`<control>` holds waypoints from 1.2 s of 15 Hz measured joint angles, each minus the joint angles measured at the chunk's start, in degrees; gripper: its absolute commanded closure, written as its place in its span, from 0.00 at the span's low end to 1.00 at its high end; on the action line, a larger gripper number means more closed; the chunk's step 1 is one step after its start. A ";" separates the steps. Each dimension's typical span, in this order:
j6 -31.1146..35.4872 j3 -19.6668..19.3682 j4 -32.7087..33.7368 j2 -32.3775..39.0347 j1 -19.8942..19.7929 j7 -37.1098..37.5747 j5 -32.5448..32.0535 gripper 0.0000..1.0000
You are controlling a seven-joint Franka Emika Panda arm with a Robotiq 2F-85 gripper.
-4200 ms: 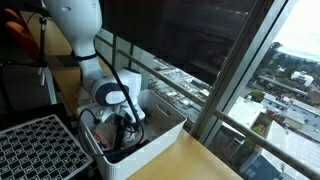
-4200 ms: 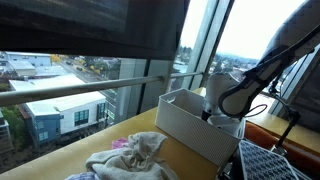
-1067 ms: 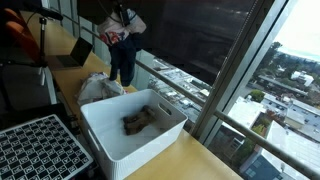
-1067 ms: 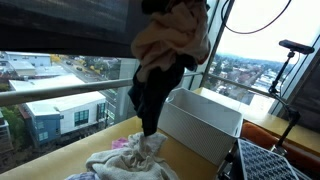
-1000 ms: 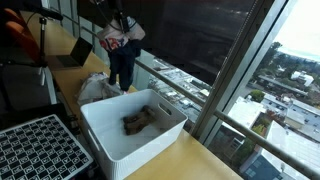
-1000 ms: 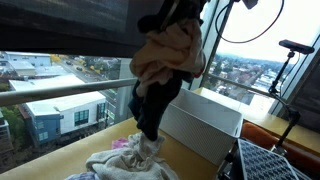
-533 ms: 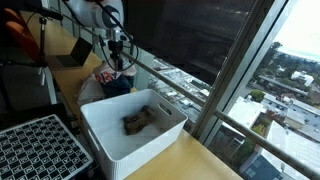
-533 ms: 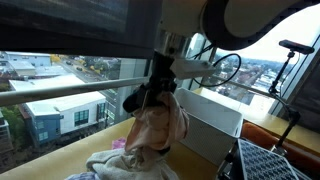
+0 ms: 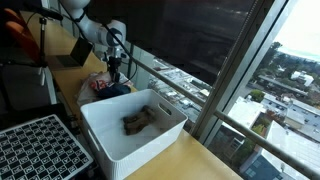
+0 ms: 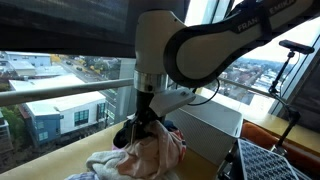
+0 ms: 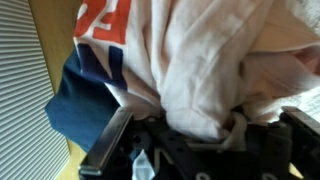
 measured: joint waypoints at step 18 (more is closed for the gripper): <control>1.09 -9.88 -13.25 -19.21 -12.08 -4.24 2.59 0.00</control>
